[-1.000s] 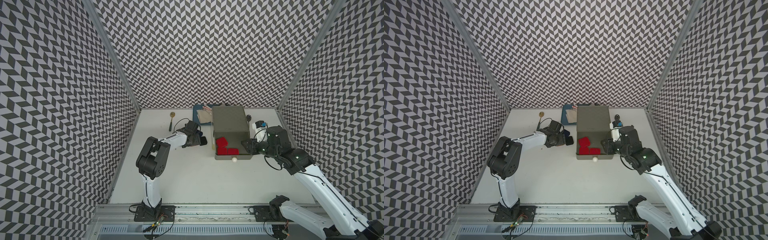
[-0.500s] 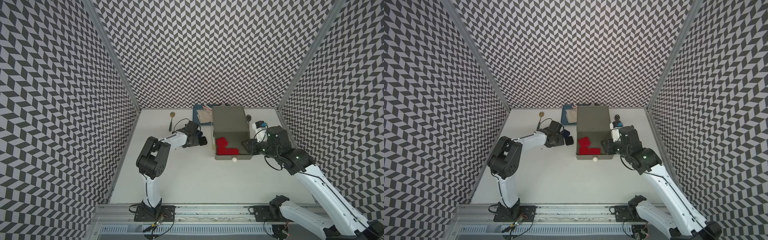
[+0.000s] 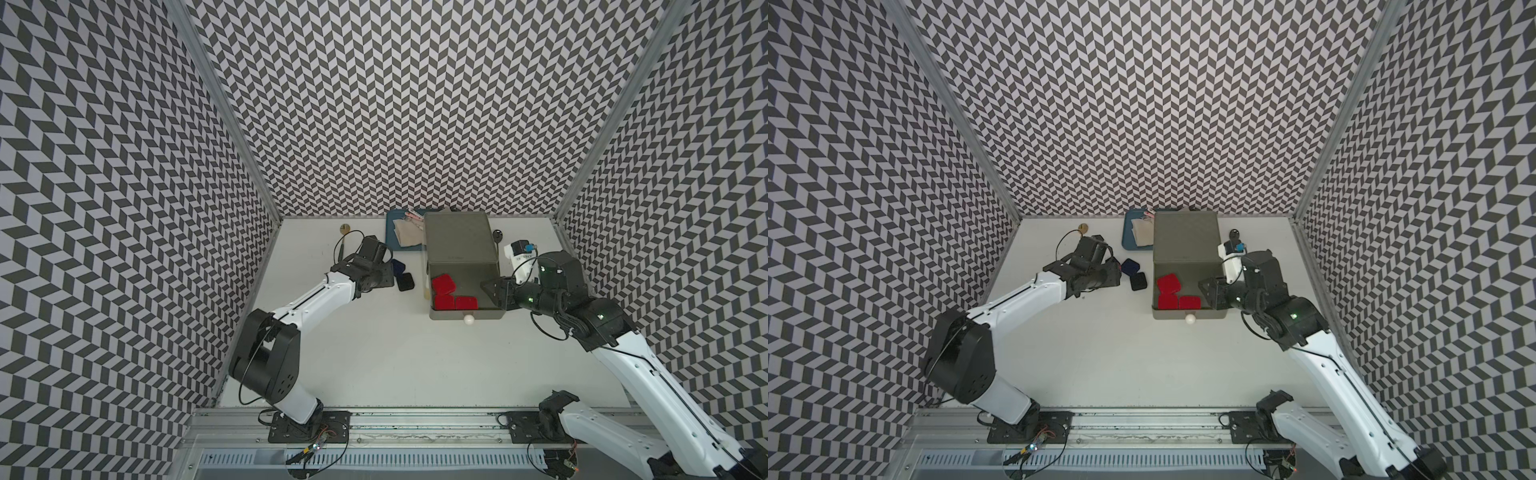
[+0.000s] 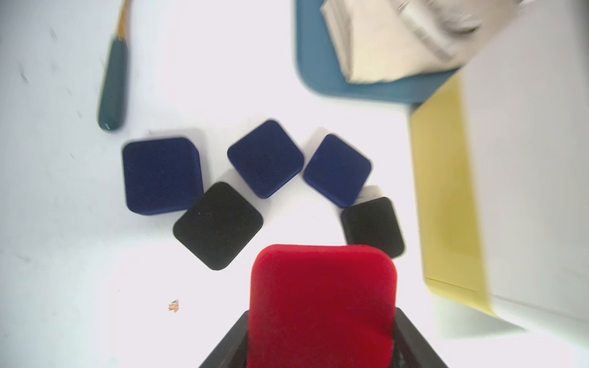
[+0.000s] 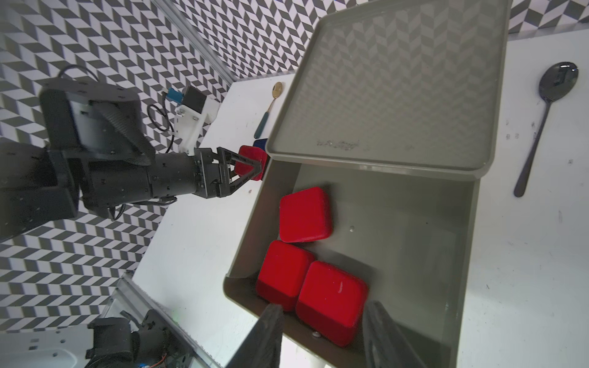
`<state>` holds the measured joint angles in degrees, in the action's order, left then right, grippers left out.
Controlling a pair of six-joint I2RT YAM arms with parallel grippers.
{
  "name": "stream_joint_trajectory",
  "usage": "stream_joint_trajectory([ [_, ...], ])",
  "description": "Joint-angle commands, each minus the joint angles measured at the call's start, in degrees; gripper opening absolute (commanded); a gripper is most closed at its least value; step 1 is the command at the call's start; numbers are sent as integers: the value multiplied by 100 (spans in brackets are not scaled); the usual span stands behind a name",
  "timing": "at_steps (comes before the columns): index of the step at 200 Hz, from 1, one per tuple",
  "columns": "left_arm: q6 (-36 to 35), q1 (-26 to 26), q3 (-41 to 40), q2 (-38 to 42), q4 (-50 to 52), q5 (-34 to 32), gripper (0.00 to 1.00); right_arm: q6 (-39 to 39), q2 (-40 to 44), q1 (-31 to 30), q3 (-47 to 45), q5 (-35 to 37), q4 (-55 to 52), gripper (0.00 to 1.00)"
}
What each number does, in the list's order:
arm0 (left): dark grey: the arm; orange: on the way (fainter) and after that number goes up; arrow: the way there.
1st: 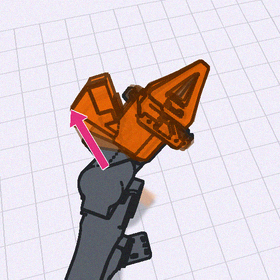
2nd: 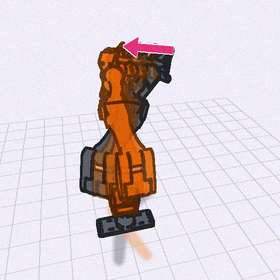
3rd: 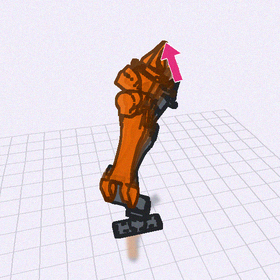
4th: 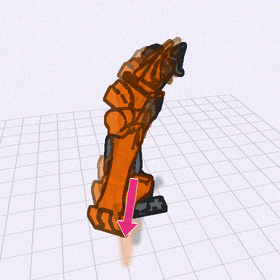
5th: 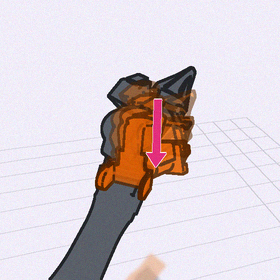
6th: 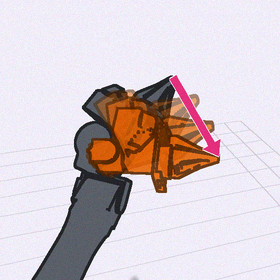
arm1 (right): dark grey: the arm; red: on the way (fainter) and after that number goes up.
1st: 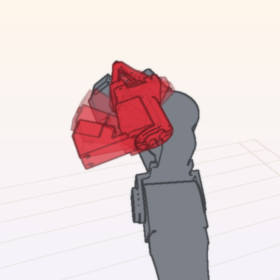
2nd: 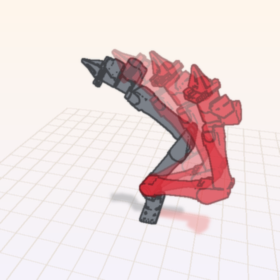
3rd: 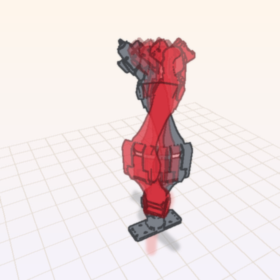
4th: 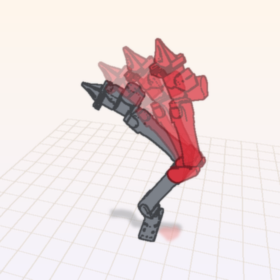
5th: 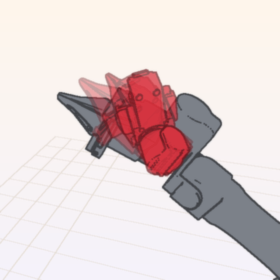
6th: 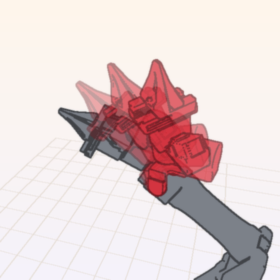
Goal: Place the brooch boxes into the drawer by color
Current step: Pick up the brooch box from the center of the board.
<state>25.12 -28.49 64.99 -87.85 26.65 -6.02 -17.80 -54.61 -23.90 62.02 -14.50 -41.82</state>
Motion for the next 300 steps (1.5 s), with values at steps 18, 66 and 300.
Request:
stream_joint_trajectory([
  [18, -757, -91, -482, 1358, -109, 155, 61, 15, 133, 22, 627, -1002, 245, 47],
  [66, -1818, -350, -730, 2762, -552, 705, 60, -95, -335, 26, 1455, -2367, 183, 51],
  [300, -3237, -4674, -1078, 3683, -701, -2983, 58, -89, -1642, -2160, 2309, -914, -771, 68],
])
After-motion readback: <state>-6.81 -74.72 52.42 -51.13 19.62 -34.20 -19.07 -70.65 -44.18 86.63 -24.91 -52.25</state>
